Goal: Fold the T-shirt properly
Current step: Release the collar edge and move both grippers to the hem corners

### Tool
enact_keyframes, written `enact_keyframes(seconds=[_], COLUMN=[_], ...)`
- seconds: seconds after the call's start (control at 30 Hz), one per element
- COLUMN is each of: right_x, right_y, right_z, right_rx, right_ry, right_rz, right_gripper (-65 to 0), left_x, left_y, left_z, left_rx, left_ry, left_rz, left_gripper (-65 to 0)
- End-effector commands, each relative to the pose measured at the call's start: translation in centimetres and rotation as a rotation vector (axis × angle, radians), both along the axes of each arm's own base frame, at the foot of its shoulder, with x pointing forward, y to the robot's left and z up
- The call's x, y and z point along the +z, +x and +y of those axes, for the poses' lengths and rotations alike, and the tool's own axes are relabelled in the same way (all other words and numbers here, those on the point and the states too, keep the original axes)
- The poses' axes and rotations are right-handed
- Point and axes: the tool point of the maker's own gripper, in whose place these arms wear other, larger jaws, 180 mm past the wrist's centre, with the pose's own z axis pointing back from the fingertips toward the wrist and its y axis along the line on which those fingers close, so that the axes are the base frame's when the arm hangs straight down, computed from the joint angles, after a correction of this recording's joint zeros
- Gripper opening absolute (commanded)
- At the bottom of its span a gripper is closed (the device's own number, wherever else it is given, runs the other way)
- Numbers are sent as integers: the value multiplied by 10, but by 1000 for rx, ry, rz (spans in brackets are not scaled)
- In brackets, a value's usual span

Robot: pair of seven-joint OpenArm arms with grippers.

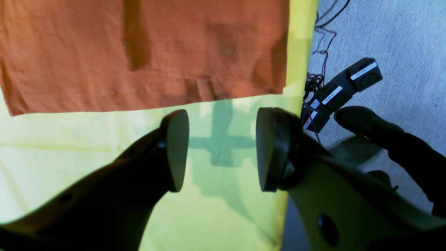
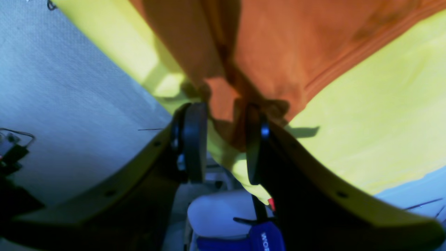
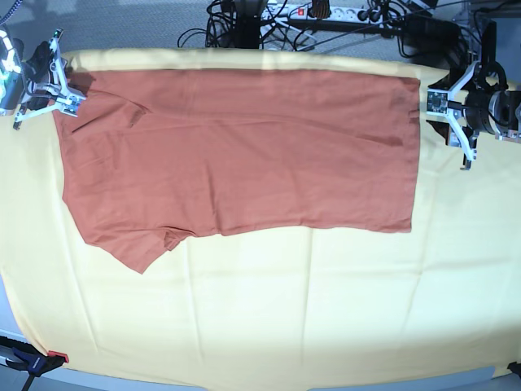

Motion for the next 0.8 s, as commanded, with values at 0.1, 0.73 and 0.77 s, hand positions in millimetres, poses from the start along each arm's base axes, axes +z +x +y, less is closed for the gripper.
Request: enact_keyframes(seconds=[0.1, 0.73, 0.77], right_x=[21, 111, 110], right_y=[14, 105, 105], right_z=[6, -5, -4], right_rx=[60, -109, -110], right_ry=[-22, 54, 65], right_rz=[-62, -575, -578], right_gripper=[-437, -352, -352], left_x=[17, 51, 49], left_y=[13, 205, 211], left_z=[9, 61, 64], left_rx=[49, 918, 977], left_ry=[47, -545, -617], left_rz=[-28, -160, -125], left_gripper=[-331, -331, -331])
